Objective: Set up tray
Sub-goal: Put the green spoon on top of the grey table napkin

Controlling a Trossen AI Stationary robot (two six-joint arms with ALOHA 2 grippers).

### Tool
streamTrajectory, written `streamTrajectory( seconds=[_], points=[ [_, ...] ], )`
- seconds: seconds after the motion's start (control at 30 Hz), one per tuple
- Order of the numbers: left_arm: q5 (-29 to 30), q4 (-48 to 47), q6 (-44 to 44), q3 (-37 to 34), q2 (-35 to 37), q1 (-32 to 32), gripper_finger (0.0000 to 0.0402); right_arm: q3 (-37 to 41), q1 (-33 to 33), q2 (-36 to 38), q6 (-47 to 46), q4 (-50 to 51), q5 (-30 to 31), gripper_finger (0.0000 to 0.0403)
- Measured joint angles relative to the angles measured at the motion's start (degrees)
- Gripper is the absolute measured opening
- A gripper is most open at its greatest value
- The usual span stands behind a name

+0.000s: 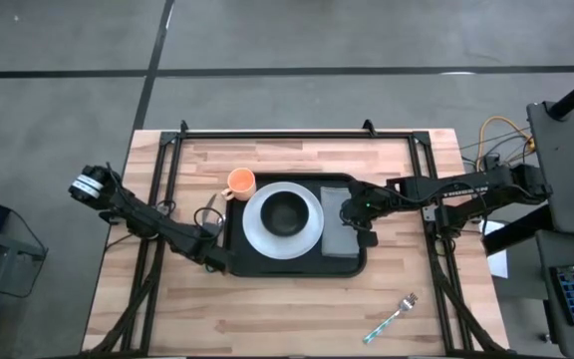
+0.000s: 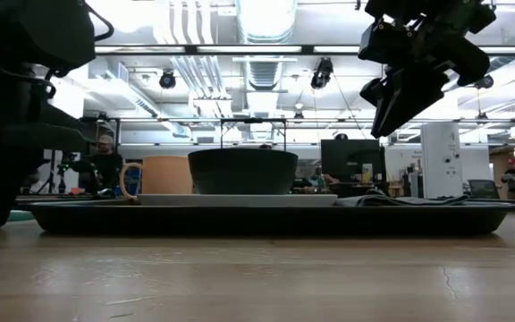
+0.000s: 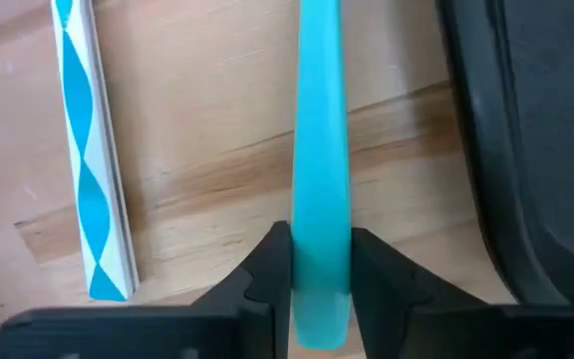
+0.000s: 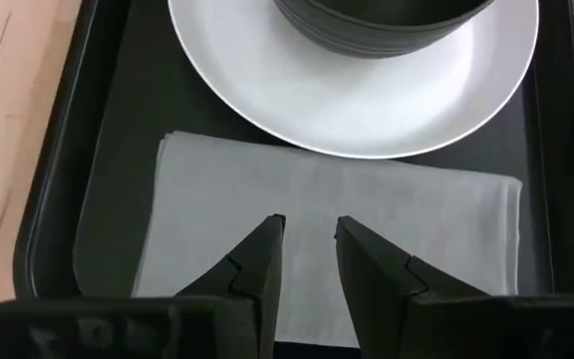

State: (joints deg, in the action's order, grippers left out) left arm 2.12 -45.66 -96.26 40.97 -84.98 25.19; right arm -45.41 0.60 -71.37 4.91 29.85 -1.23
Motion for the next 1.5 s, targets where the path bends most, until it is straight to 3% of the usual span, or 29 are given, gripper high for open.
streamTrajectory(
  seconds=[0.27, 0.63, 0.83, 1.0, 1.07, 1.23, 1.33, 1.5],
  points=[
    [4.18, -8.11, -0.44, 6.0, 2.19, 2.85, 0.0058, 0.0, 0.0, 0.0, 0.26, 0.29, -0.04, 0.0078],
    [10.56, -29.4, -3.19, 20.69, 2.64, 8.24, 0.0058, 0.0, 0.0, 0.07, -1.57, -0.66, -0.61, 0.0079],
    [21.16, -25.33, 6.16, 27.68, 2.64, 11.21, 0.0058, 0.0, -0.02, 0.09, -0.67, -5.81, -11.47, 0.0095],
    [34.2, -20.38, 17.48, 32.06, 2.64, 13.51, 0.0058, 0.0, -2.18, 0.11, -6.23, -20.4, -12.75, 0.011],
    [38.85, -17.74, 22.61, 33.04, 2.64, 13.94, 0.0058, 0.0, -4.22, 0.11, -7.15, -27.94, -10.43, 0.0113],
    [49.09, -9.32, 37.32, 33.29, 2.64, 13.88, 0.0058, 0.04, -10.28, 0.1, -2.94, -48.72, 3.33, 0.0108],
    [54.26, -3.63, 46.18, 33.29, 2.64, 13.9, 0.0058, 0.02, -12.01, -0.56, -0.16, -57.93, 4.23, 0.0101],
    [58.6, 9.18, 61.6, 33.26, 2.65, 13.92, 0.0058, 0.07, -12.22, -1.16, 0.3, -62.31, 4.44, 0.0089]
  ],
)
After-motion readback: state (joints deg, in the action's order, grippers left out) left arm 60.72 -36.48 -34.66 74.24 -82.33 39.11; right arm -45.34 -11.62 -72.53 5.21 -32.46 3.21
